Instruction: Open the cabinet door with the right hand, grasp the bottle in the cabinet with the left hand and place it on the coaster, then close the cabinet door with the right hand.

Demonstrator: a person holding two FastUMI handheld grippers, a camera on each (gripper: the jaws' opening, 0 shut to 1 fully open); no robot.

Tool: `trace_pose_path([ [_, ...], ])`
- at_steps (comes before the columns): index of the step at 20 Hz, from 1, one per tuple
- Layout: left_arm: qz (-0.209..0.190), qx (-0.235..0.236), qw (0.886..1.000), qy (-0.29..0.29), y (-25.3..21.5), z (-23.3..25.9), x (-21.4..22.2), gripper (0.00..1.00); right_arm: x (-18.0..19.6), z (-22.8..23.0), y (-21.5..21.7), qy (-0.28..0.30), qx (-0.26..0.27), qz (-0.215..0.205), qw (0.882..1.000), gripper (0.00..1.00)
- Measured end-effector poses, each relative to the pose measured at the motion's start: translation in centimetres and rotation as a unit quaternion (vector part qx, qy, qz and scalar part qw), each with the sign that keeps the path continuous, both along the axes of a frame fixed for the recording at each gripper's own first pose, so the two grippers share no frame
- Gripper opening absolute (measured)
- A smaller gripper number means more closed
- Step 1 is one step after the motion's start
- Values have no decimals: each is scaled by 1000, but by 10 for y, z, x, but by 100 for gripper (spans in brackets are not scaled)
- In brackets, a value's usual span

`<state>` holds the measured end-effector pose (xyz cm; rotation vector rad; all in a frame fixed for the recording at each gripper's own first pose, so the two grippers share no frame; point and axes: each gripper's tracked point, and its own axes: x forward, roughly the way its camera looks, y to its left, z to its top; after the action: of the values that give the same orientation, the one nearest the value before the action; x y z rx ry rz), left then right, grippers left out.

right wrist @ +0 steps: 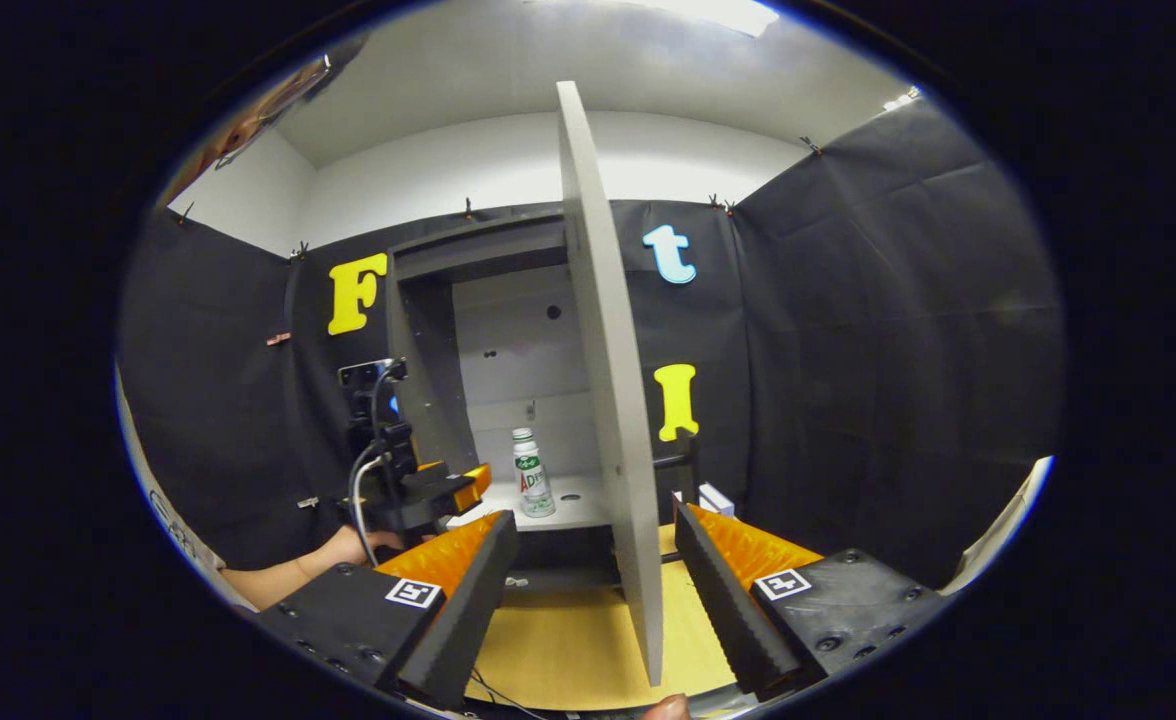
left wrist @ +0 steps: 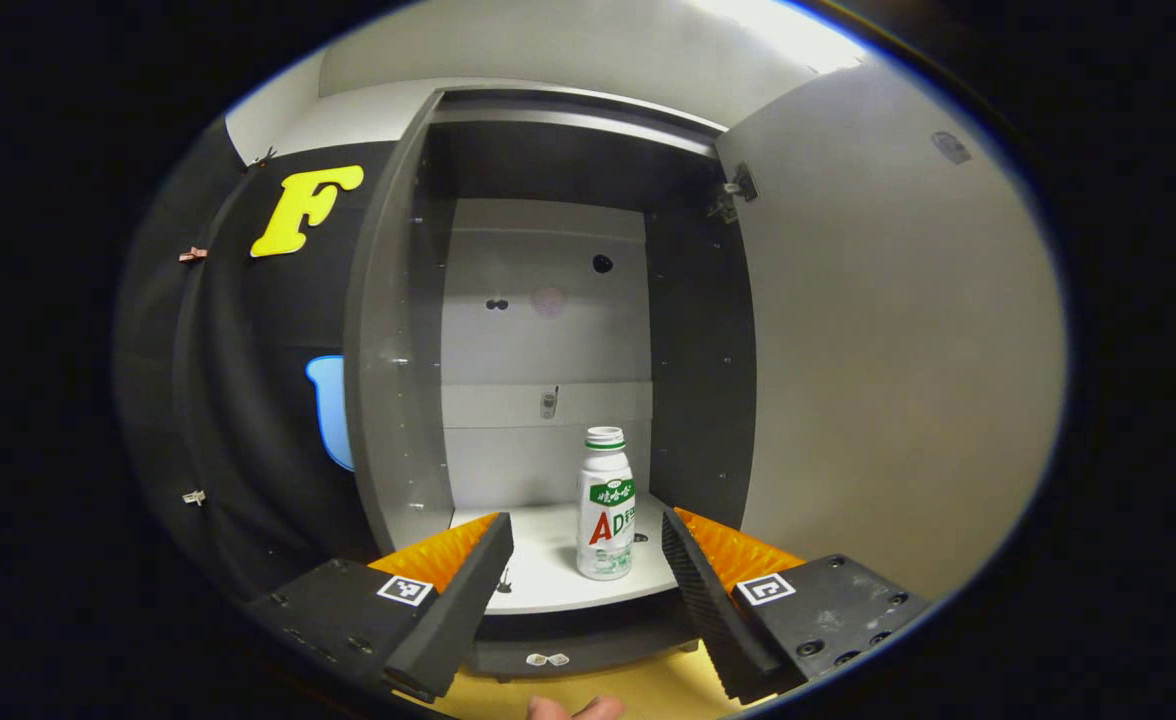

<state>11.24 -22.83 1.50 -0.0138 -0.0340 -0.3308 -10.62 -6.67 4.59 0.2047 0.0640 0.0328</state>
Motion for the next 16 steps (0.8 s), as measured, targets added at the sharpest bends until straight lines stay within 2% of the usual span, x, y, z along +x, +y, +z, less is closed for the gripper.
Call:
trace_pose_path([
  [2, -1, 0, 1000, 8, -11, -6, 17, 96, 3, 5, 21, -15, 4, 21, 1000, 98],
  [5, 5, 7, 1000, 10, -24, -14, 45, 94, 12, 5, 42, -27, 10, 35, 999, 100],
  [6, 9, 13, 1000, 12, -27, -18, 55, 95, 13, 10, 47, -35, 11, 39, 999, 98],
  [7, 16, 19, 1000, 13, -29, -22, 63, 92, 17, 13, 51, -43, 10, 40, 998, 100],
  [12, 36, 14, 999, 29, -41, -40, 112, 94, 32, 13, 71, -68, -28, 58, 996, 97],
  [16, 38, 17, 999, 33, -53, -47, 140, 94, 38, 12, 77, -69, -9, 61, 996, 98],
])
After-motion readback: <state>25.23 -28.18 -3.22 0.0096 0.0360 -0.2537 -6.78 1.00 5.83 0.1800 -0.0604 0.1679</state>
